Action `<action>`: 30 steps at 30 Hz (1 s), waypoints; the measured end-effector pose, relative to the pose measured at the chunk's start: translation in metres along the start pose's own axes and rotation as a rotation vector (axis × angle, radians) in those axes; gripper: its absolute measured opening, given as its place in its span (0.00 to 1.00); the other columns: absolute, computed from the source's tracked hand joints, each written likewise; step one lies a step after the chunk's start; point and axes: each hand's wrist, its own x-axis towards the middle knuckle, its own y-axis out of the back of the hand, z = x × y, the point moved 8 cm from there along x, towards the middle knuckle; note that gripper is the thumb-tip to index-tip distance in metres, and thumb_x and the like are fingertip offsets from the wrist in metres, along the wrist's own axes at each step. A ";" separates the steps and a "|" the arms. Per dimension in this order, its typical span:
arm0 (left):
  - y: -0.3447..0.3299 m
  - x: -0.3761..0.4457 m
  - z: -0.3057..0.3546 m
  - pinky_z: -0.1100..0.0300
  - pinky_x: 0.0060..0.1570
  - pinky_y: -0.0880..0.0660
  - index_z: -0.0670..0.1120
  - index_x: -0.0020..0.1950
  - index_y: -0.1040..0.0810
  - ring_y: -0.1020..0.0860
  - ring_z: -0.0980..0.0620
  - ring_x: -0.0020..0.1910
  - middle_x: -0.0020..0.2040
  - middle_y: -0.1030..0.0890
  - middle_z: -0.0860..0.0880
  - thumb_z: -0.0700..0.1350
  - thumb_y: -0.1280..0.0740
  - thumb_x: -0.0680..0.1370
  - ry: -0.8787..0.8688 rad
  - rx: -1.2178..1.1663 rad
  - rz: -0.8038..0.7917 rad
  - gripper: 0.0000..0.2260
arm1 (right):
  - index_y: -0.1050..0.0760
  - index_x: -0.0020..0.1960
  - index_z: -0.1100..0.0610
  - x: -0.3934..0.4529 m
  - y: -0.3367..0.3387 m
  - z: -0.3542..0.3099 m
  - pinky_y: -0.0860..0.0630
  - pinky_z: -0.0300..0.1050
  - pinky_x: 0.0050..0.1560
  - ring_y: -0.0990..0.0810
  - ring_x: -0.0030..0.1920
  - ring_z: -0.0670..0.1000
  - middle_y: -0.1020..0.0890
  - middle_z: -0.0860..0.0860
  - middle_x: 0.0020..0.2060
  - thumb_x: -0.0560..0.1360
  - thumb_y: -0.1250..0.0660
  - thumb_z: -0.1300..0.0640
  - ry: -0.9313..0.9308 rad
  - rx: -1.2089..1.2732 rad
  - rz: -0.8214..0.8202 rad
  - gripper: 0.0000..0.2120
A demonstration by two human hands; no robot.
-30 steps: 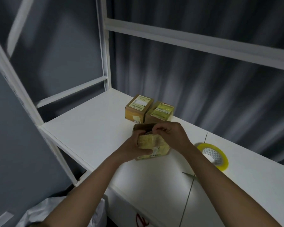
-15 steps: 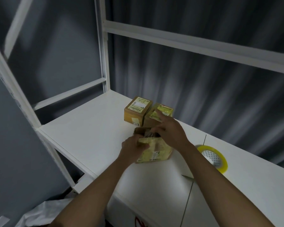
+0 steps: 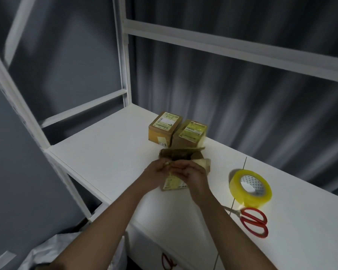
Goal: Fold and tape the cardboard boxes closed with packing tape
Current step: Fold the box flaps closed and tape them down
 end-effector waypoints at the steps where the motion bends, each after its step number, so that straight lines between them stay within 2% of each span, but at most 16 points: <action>1: 0.001 0.000 0.000 0.61 0.52 0.28 0.51 0.49 0.23 0.23 0.52 0.52 0.50 0.21 0.49 0.42 0.39 0.79 -0.005 0.002 0.005 0.06 | 0.19 0.44 0.65 0.001 0.002 0.012 0.20 0.43 0.44 0.16 0.44 0.55 0.15 0.58 0.42 0.70 0.50 0.78 -0.064 0.021 0.017 0.21; 2: 0.004 -0.002 0.001 0.61 0.52 0.28 0.52 0.48 0.24 0.23 0.52 0.51 0.50 0.21 0.50 0.45 0.39 0.78 0.000 0.018 0.018 0.05 | 0.19 0.44 0.65 -0.003 0.006 0.025 0.20 0.43 0.43 0.16 0.43 0.55 0.15 0.57 0.42 0.70 0.49 0.77 -0.128 0.007 0.033 0.20; 4: 0.005 -0.004 0.001 0.56 0.55 0.27 0.54 0.47 0.24 0.23 0.51 0.51 0.49 0.21 0.50 0.51 0.41 0.72 -0.013 0.055 0.019 0.08 | 0.19 0.40 0.62 -0.017 0.024 0.042 0.21 0.42 0.37 0.18 0.37 0.53 0.17 0.55 0.38 0.71 0.45 0.75 -0.145 -0.226 0.071 0.18; 6: 0.003 -0.006 -0.001 0.53 0.57 0.27 0.54 0.49 0.24 0.23 0.49 0.53 0.50 0.21 0.50 0.53 0.43 0.71 -0.025 0.099 0.002 0.12 | 0.20 0.36 0.57 -0.028 0.040 0.023 0.26 0.40 0.35 0.22 0.32 0.48 0.19 0.51 0.34 0.71 0.41 0.73 0.130 -0.586 0.136 0.16; 8: 0.005 -0.005 -0.005 0.50 0.59 0.27 0.55 0.51 0.23 0.23 0.49 0.54 0.52 0.20 0.49 0.57 0.42 0.70 -0.024 0.094 0.001 0.15 | 0.20 0.44 0.55 -0.034 0.037 -0.015 0.30 0.39 0.44 0.25 0.42 0.47 0.21 0.47 0.41 0.69 0.36 0.67 0.563 -0.906 0.202 0.11; 9: 0.005 -0.003 -0.008 0.48 0.59 0.27 0.56 0.51 0.23 0.23 0.48 0.55 0.52 0.21 0.49 0.60 0.43 0.69 -0.021 0.086 0.004 0.17 | 0.21 0.51 0.55 -0.032 0.032 -0.025 0.34 0.40 0.49 0.27 0.48 0.49 0.22 0.48 0.47 0.68 0.34 0.63 0.687 -1.078 0.213 0.13; 11: 0.003 -0.003 -0.007 0.46 0.60 0.29 0.58 0.56 0.25 0.24 0.47 0.56 0.55 0.22 0.49 0.61 0.44 0.69 -0.030 0.181 0.021 0.20 | 0.22 0.56 0.54 -0.019 0.032 -0.033 0.43 0.42 0.51 0.32 0.54 0.53 0.23 0.50 0.52 0.67 0.32 0.57 0.729 -1.273 0.227 0.17; 13: 0.007 -0.010 0.004 0.49 0.61 0.32 0.53 0.65 0.28 0.29 0.45 0.60 0.58 0.24 0.47 0.53 0.42 0.73 -0.066 0.338 0.183 0.20 | 0.20 0.50 0.53 -0.009 0.035 -0.040 0.47 0.41 0.47 0.33 0.52 0.52 0.20 0.50 0.48 0.66 0.30 0.58 0.694 -1.296 0.242 0.13; 14: 0.014 -0.019 0.016 0.52 0.60 0.33 0.49 0.65 0.28 0.30 0.43 0.60 0.58 0.24 0.46 0.47 0.39 0.75 -0.124 0.384 0.331 0.19 | 0.20 0.48 0.52 -0.007 0.035 -0.042 0.46 0.43 0.47 0.33 0.52 0.52 0.19 0.49 0.46 0.66 0.30 0.57 0.704 -1.306 0.242 0.10; 16: 0.019 -0.046 0.047 0.55 0.51 0.32 0.45 0.57 0.25 0.28 0.43 0.53 0.53 0.23 0.44 0.38 0.37 0.74 -0.424 0.545 0.626 0.12 | 0.19 0.46 0.52 -0.003 0.033 -0.043 0.45 0.44 0.49 0.29 0.52 0.54 0.18 0.49 0.45 0.69 0.33 0.54 0.679 -1.325 0.202 0.08; 18: 0.000 -0.062 0.060 0.57 0.44 0.31 0.45 0.51 0.27 0.25 0.45 0.45 0.46 0.21 0.43 0.40 0.40 0.75 -0.760 0.761 0.716 0.07 | 0.19 0.48 0.53 0.000 0.029 -0.042 0.46 0.43 0.47 0.26 0.53 0.55 0.18 0.49 0.47 0.72 0.36 0.52 0.609 -1.315 0.160 0.09; 20: -0.015 -0.054 0.059 0.55 0.43 0.27 0.44 0.54 0.27 0.22 0.45 0.46 0.47 0.19 0.44 0.42 0.42 0.76 -0.859 0.862 0.654 0.08 | 0.20 0.51 0.54 0.002 0.030 -0.038 0.46 0.42 0.45 0.26 0.53 0.56 0.18 0.51 0.49 0.74 0.36 0.53 0.551 -1.279 0.144 0.10; 22: -0.020 -0.042 0.056 0.54 0.45 0.24 0.43 0.56 0.24 0.20 0.45 0.48 0.50 0.19 0.44 0.43 0.39 0.75 -0.810 0.937 0.589 0.11 | 0.20 0.53 0.55 -0.001 0.031 -0.036 0.46 0.42 0.44 0.26 0.54 0.56 0.18 0.51 0.50 0.74 0.38 0.52 0.536 -1.243 0.127 0.12; 24: -0.024 -0.034 0.052 0.55 0.45 0.25 0.44 0.51 0.20 0.20 0.47 0.46 0.47 0.18 0.46 0.42 0.33 0.71 -0.773 0.996 0.540 0.09 | 0.21 0.51 0.55 -0.005 0.033 -0.033 0.44 0.41 0.45 0.25 0.52 0.55 0.18 0.52 0.49 0.73 0.37 0.53 0.545 -1.199 0.106 0.11; 27: -0.021 -0.023 0.051 0.60 0.36 0.28 0.44 0.42 0.20 0.21 0.48 0.35 0.38 0.19 0.47 0.38 0.26 0.65 -0.689 0.905 0.386 0.08 | 0.21 0.45 0.56 -0.014 0.033 -0.031 0.41 0.37 0.43 0.23 0.45 0.55 0.18 0.52 0.43 0.70 0.31 0.59 0.617 -1.154 0.092 0.04; 30: -0.022 -0.014 0.051 0.60 0.32 0.28 0.42 0.39 0.21 0.21 0.44 0.33 0.35 0.19 0.44 0.33 0.30 0.66 -0.655 0.783 0.182 0.06 | 0.21 0.47 0.56 -0.024 0.031 -0.034 0.35 0.36 0.46 0.24 0.45 0.51 0.18 0.51 0.44 0.70 0.31 0.59 0.713 -1.154 0.083 0.06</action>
